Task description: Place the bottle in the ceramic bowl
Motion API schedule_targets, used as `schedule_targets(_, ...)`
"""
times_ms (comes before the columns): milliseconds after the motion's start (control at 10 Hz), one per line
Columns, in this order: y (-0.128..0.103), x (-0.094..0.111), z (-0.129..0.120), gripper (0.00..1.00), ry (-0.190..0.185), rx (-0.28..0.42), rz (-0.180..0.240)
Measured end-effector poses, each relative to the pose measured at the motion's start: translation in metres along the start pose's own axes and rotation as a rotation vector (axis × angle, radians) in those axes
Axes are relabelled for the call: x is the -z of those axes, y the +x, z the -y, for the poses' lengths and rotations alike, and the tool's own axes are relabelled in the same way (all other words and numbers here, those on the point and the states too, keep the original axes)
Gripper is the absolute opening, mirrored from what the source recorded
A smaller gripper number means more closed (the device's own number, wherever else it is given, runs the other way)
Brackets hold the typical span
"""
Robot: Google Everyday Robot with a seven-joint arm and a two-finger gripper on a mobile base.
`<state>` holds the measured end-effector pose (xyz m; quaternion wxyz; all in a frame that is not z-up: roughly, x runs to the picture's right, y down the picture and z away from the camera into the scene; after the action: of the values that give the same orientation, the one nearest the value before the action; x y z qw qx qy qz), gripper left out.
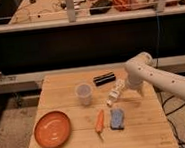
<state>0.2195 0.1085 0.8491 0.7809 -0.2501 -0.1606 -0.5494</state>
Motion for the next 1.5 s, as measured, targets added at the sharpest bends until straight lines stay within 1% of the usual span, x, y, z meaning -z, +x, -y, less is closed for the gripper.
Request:
schedule_targets(100,0.002,-0.002,0.012,0.8,0.001,0.017,-0.003)
schedule_targets(300,0.003,-0.004,0.012,0.8,-0.019,0.036,-0.001)
schedule_targets(400,0.003,-0.005,0.016,0.8,-0.018,0.047,0.001)
schedule_targets(600,0.006,-0.009,0.019,0.8,-0.034,0.075,0.001)
schedule_targets(700,0.006,-0.012,0.031,0.8,-0.033,0.096,0.003)
schedule_targets(800,0.007,-0.013,0.036,0.8,-0.034,0.106,0.002)
schedule_targets(1000,0.009,-0.015,0.032,0.8,-0.056,0.125,0.003)
schedule_targets(1200,0.011,-0.018,0.042,0.8,-0.054,0.143,0.002)
schedule_targets(1500,0.014,-0.019,0.048,0.8,-0.068,0.167,0.006)
